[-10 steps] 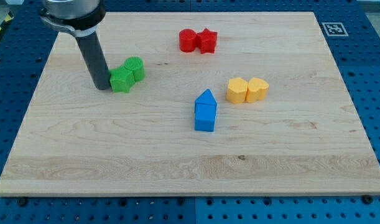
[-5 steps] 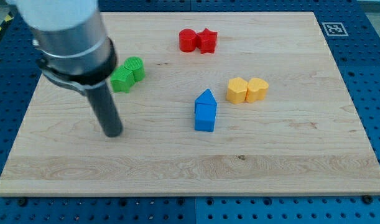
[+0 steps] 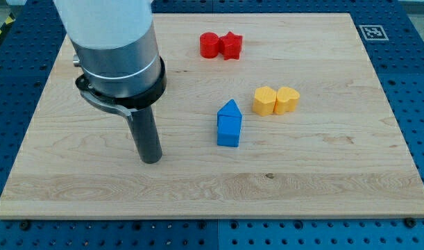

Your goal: Point your arm towards blue cube

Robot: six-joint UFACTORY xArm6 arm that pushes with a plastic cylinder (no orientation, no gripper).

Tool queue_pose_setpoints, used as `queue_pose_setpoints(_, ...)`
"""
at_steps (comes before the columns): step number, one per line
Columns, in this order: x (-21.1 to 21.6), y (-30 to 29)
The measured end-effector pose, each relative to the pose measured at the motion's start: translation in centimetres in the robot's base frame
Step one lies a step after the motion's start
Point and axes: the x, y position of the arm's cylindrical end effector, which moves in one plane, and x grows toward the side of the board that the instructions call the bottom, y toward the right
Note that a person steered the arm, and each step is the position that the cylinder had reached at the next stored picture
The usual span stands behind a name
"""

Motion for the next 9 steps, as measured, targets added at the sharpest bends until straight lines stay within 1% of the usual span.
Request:
queue_pose_setpoints(1,0.4,0.0)
queue_pose_setpoints(2,1.9,1.1)
queue_pose_setpoints(3,2.7,6.3)
queue_pose_setpoints(4,2.7,14.7)
queue_pose_setpoints(7,2.6,19.5)
queue_pose_setpoints(9,2.6,19.5)
